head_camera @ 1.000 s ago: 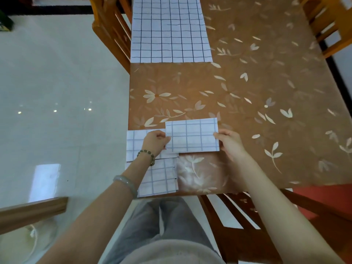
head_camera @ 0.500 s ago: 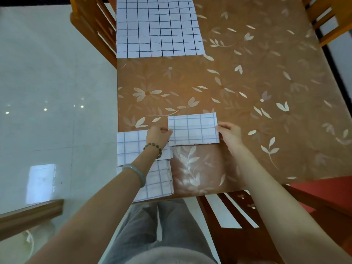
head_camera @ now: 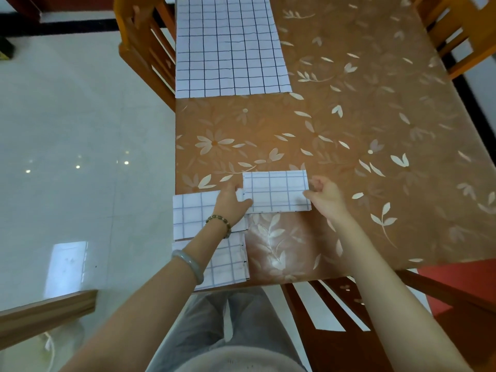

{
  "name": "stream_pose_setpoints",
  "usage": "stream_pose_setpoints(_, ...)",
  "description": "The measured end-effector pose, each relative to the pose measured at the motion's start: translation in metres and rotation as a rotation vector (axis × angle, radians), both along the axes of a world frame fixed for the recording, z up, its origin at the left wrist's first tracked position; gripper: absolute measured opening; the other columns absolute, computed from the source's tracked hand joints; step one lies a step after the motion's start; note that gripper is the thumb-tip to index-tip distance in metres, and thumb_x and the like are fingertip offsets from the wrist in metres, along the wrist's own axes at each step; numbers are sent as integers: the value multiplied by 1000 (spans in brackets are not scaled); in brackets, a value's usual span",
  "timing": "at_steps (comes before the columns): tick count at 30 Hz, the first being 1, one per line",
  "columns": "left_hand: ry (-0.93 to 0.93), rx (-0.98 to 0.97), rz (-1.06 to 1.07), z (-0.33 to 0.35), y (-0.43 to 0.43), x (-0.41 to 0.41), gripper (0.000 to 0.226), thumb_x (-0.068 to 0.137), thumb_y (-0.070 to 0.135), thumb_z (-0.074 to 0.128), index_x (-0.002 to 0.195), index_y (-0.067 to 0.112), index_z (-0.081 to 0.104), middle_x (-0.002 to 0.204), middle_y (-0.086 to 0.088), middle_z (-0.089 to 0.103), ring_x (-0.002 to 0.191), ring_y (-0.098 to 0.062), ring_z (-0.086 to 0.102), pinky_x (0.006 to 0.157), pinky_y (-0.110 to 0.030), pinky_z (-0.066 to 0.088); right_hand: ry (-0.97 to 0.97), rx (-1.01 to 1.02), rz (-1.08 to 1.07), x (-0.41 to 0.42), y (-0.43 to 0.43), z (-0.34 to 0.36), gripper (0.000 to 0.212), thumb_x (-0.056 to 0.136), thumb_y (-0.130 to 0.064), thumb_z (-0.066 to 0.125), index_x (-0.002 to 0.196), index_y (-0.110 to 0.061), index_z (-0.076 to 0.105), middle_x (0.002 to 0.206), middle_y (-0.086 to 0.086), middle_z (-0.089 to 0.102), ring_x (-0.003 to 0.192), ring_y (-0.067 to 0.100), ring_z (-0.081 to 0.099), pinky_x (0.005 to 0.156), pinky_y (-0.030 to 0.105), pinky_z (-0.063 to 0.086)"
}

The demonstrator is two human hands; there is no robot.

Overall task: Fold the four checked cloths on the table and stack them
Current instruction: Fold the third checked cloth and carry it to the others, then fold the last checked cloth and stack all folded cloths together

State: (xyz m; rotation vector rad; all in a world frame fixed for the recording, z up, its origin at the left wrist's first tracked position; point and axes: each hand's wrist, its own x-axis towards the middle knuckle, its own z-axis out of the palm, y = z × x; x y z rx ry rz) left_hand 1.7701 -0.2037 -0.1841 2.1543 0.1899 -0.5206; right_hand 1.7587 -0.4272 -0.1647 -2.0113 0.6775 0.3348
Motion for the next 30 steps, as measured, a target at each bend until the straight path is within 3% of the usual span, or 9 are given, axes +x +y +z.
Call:
stream_pose_setpoints(3,-43,-53,-50,17,13,0,62,83,20,71,135,9,40,132,-4,46,117,-15,44,95,-27,38,-67,74,79,-2,7,25,57,86,-6,67,138,-11,45,120,6,56,104,16,53,79,15,36)
stream_pose_setpoints(6,-57,-132,-50,32,31,0,72,83,24,71,142,13,31,135,-1,42,127,-17,42,104,-35,40,-129,170,117,-3,20,49,63,83,-9,71,139,-19,43,123,3,56,109,19,55,88,24,41)
stream_pose_setpoints(9,-83,-270,-12,50,52,-2,77,81,21,73,144,23,28,132,5,42,122,-16,48,101,-36,44,-186,278,195,-5,35,66,67,80,-7,74,135,-29,44,124,-1,58,110,13,58,92,22,48)
stream_pose_setpoints(13,-124,-450,66,69,86,-4,85,77,9,77,144,26,28,121,7,49,109,-12,55,84,-18,51,-219,387,291,-2,61,85,72,79,0,73,138,-28,43,125,-3,59,114,11,59,83,13,49)
stream_pose_setpoints(16,-141,-525,114,79,122,-5,96,63,31,84,142,27,30,119,-3,49,101,-18,56,81,-29,54,-228,408,320,4,90,96,72,78,0,73,136,-32,44,128,-1,58,116,12,59,86,18,51)
stream_pose_setpoints(18,-153,-517,132,85,149,-6,102,57,44,84,141,29,28,122,5,49,105,-6,56,80,-20,53,-231,406,345,7,114,100,71,77,-2,74,133,-35,45,129,-1,58,117,12,58,87,22,51)
stream_pose_setpoints(20,-161,-520,148,87,180,-9,105,58,44,87,142,30,26,124,9,49,109,-1,54,78,-14,50,-234,396,359,8,143,102,71,77,-5,76,133,-35,45,130,-2,58,116,11,59,88,24,52)
stream_pose_setpoints(26,-148,-519,105,82,291,-10,91,65,32,76,141,34,26,133,3,48,117,-8,53,96,-28,48,-229,369,333,4,253,99,73,75,-8,78,137,-30,45,128,-1,58,113,10,60,94,29,50)
stream_pose_setpoints(30,-144,-500,63,84,363,-4,92,64,37,78,140,36,27,130,6,50,116,-8,54,97,-29,48,-238,360,298,6,330,96,79,74,-6,79,141,-27,41,128,2,57,113,12,59,89,23,52)
